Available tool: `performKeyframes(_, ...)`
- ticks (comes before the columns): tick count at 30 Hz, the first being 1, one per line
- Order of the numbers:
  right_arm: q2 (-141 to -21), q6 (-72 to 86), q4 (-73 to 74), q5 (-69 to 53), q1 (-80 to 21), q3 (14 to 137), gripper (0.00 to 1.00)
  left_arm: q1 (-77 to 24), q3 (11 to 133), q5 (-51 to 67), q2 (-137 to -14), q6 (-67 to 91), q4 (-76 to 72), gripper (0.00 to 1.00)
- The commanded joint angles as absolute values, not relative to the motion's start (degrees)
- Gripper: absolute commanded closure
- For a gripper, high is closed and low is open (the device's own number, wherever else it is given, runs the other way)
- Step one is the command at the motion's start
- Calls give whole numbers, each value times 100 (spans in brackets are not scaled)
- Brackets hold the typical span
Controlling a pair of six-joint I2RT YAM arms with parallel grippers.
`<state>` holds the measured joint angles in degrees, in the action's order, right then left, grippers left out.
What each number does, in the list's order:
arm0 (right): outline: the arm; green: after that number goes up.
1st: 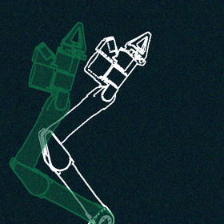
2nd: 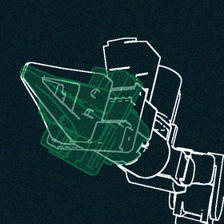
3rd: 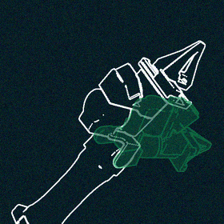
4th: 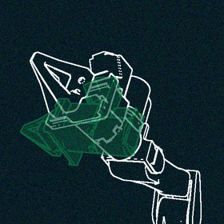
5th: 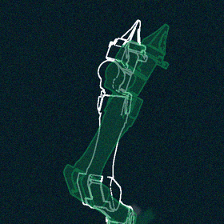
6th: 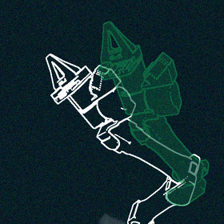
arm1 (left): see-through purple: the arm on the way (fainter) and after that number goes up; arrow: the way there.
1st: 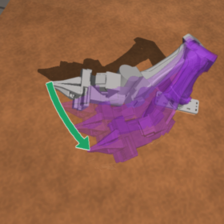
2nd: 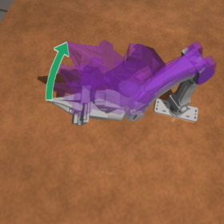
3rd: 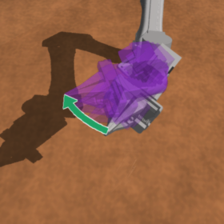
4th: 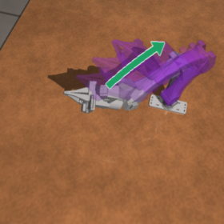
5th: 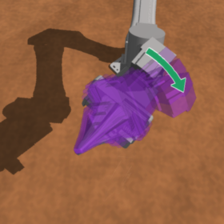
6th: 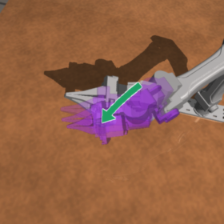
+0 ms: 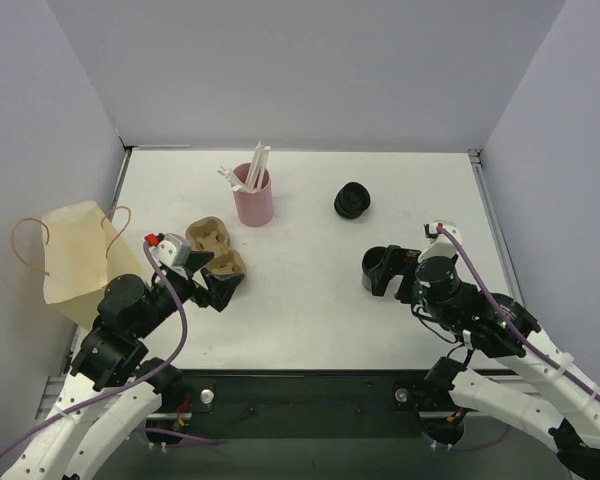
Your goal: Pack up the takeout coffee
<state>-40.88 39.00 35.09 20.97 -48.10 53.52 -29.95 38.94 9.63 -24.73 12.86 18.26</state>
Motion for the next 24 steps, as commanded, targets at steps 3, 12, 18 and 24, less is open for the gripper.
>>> performKeyframes(3, -4324, 3885, 3384, 2416, -4843, 5414, 0, -2988, 4008, 774, -2417, 1204, 1767, 3)
performKeyframes(12, -5070, 3183, 3665, 3314, -3949, 6161, 14, -2988, 3973, 703, -2408, 1169, 1767, 3)
performKeyframes(18, -6011, 2778, 3542, 1092, -2174, 6354, 51, -2988, 3999, 668, -2452, 1160, 1802, 3)
performKeyframes(24, -6758, 2523, 3472, 265, -1662, 6320, 62, -2988, 3973, 650, -2417, 1160, 1767, 3)
